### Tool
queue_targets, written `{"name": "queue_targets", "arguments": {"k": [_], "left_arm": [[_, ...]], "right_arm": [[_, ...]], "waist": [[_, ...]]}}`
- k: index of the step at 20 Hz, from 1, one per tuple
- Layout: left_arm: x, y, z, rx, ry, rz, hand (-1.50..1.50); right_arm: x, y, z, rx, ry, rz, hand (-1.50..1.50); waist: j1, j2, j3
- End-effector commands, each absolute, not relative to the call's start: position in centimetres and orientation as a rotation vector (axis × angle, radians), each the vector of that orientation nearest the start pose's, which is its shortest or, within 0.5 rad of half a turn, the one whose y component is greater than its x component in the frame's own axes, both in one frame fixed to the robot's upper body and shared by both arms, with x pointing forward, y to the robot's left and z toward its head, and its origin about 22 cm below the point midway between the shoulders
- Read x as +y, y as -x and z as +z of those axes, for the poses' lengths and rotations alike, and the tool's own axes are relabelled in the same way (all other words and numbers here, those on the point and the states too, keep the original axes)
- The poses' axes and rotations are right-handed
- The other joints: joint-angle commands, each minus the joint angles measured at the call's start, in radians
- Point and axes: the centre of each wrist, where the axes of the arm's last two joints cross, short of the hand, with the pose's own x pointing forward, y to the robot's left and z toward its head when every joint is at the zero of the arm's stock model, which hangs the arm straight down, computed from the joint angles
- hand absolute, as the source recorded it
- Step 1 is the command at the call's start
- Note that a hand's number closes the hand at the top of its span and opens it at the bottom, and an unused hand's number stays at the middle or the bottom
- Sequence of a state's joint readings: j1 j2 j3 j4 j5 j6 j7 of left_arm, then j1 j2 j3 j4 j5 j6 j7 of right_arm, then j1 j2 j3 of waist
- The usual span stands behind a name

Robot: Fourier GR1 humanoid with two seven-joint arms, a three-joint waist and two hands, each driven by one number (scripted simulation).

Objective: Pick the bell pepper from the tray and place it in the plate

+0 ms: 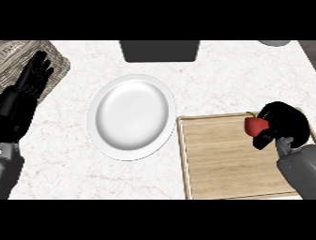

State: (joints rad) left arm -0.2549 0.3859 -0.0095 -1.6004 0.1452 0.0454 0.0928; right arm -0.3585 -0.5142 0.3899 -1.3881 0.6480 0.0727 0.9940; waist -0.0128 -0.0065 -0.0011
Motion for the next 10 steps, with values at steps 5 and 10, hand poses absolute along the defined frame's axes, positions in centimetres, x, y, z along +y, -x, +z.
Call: {"name": "queue_targets", "arguments": {"k": [5,10], "left_arm": [[30.9,-28.5,9.0,-1.691,-0.231,-0.174,0.0],[30.2,-27.8,9.6,-1.724,-0.193,-0.184,0.0]], "right_arm": [[-20.8,-19.7,3.3,-0.687,1.272,0.694,1.5],[-17.4,-14.2,7.1,-0.866,1.234,0.611,1.5]], "waist": [[-0.084,-0.025,-0.004],[-0.043,-0.017,-0.002]]}}
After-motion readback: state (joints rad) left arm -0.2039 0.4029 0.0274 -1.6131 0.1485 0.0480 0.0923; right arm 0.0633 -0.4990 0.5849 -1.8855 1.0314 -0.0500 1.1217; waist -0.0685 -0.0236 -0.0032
